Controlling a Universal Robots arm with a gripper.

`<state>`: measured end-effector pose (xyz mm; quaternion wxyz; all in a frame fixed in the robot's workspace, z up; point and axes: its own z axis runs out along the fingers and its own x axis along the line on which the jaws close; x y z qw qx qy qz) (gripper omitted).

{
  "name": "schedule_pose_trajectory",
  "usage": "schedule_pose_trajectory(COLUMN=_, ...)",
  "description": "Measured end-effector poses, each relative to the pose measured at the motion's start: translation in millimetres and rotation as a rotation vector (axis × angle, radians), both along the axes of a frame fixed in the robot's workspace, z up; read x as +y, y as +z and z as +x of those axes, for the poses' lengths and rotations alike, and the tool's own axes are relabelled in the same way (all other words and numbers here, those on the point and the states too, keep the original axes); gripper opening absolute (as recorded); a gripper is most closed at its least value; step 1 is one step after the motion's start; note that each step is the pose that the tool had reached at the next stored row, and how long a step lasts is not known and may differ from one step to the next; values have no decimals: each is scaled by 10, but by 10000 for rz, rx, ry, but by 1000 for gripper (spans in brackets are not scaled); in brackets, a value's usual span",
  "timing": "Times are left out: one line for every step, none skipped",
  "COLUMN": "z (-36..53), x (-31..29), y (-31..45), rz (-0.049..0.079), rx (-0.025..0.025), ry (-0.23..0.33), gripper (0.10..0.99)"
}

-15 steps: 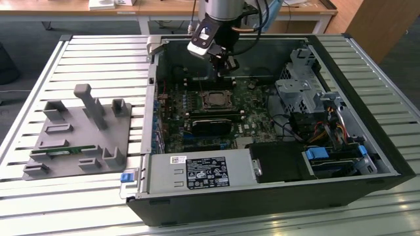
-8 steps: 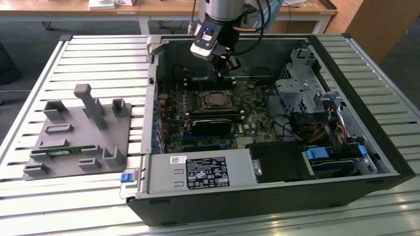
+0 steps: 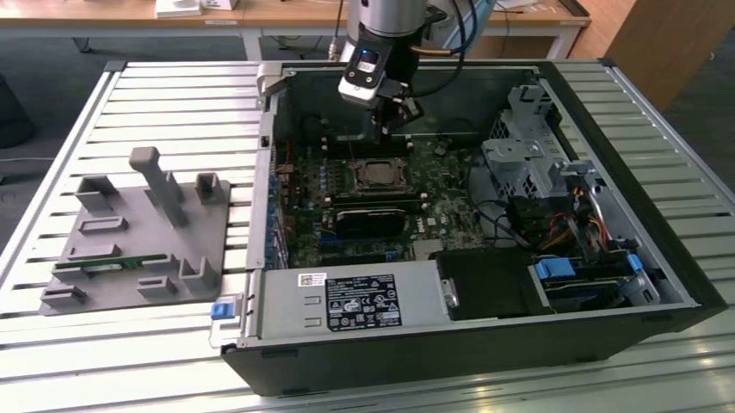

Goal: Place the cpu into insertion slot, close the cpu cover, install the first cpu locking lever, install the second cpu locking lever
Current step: 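Install the first cpu locking lever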

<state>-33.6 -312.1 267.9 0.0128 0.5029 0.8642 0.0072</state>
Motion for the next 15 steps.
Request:
schedule_pose_trajectory(z=0, x=0, y=0, rz=0, rx=0, ry=101, gripper=106)
schedule_pose_trajectory(z=0, x=0, y=0, rz=0, rx=0, ry=203, gripper=106)
schedule_pose_trajectory(z=0, x=0, y=0, rz=0, rx=1, ry=304, gripper=106)
schedule_pose_trajectory(z=0, x=0, y=0, rz=0, rx=0, ry=401, gripper=106)
schedule_pose_trajectory(z=0, x=0, y=0, rz=1, rx=0, ry=483, gripper=106)
schedule_pose_trajectory(z=0, x=0, y=0, rz=0, rx=0, ry=553, gripper=106)
schedule_pose_trajectory(z=0, x=0, y=0, rz=0, rx=0, ry=621, gripper=106)
schedule_pose_trajectory(z=0, x=0, y=0, rz=0, rx=0, ry=692, gripper=106)
schedule_pose_trajectory(z=0, x=0, y=0, rz=0, rx=0, ry=765, gripper=106)
schedule_pose_trajectory(z=0, x=0, y=0, rz=0, rx=0, ry=841, gripper=106)
schedule_pose_trajectory(z=0, x=0, y=0, rz=0, rx=0, ry=908, gripper=106)
schedule_pose_trajectory(z=0, x=0, y=0, rz=0, rx=0, ry=964, gripper=106)
schedule_pose_trajectory(z=0, x=0, y=0, rz=0, rx=0, ry=1008, gripper=106)
schedule_pose_trajectory(z=0, x=0, y=0, rz=0, rx=0, ry=1050, gripper=106)
schedule_pose_trajectory(z=0, x=0, y=0, rz=0, rx=0, ry=1096, gripper=106)
